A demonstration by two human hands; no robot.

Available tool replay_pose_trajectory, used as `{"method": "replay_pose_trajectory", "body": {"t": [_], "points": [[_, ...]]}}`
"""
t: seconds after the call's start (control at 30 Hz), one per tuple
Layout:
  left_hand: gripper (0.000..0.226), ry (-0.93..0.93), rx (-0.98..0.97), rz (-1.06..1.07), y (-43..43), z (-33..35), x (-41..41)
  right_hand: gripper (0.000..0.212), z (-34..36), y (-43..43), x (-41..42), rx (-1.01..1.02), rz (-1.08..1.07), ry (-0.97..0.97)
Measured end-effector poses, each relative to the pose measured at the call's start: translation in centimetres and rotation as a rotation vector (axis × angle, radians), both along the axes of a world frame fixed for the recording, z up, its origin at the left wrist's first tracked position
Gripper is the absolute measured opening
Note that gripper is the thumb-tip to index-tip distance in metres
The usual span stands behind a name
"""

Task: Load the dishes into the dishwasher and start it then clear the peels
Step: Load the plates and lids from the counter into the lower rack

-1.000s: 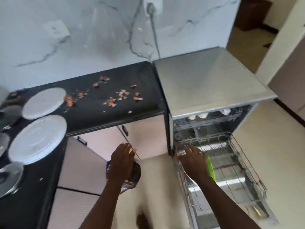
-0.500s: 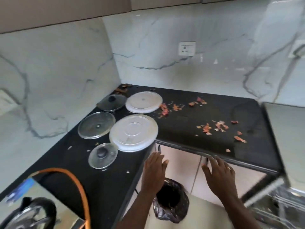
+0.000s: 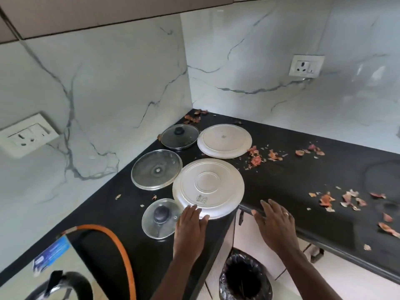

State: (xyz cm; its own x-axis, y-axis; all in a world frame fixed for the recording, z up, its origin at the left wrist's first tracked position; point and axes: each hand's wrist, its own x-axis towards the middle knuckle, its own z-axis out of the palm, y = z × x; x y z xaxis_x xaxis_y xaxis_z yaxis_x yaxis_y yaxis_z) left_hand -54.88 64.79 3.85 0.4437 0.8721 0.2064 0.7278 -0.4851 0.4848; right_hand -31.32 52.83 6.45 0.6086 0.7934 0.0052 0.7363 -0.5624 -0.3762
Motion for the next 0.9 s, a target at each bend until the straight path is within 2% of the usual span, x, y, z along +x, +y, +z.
{"method": "replay_pose_trajectory", "body": {"t": [0.17,0.5,0.7,0.9], "points": [[0.058,0.124,-0.116,0.059,2.5,0.1,2.1,0.060,-1.3,5.7,3.3,-0.025,0.069,0.038],[0.070,0.185,-0.269,0.203,3.1,-0.7,8.0,0.047,-2.0,13.5,7.7,-0.069,0.220,0.200],[0.071,0.192,-0.255,0.222,2.5,-1.0,9.2,0.049,-3.2,16.5,8.3,-0.123,0.216,0.300],[0.077,0.251,-0.232,0.143,2.5,-1.3,9.6,0.055,-3.8,18.5,7.8,-0.114,0.091,0.391]]}}
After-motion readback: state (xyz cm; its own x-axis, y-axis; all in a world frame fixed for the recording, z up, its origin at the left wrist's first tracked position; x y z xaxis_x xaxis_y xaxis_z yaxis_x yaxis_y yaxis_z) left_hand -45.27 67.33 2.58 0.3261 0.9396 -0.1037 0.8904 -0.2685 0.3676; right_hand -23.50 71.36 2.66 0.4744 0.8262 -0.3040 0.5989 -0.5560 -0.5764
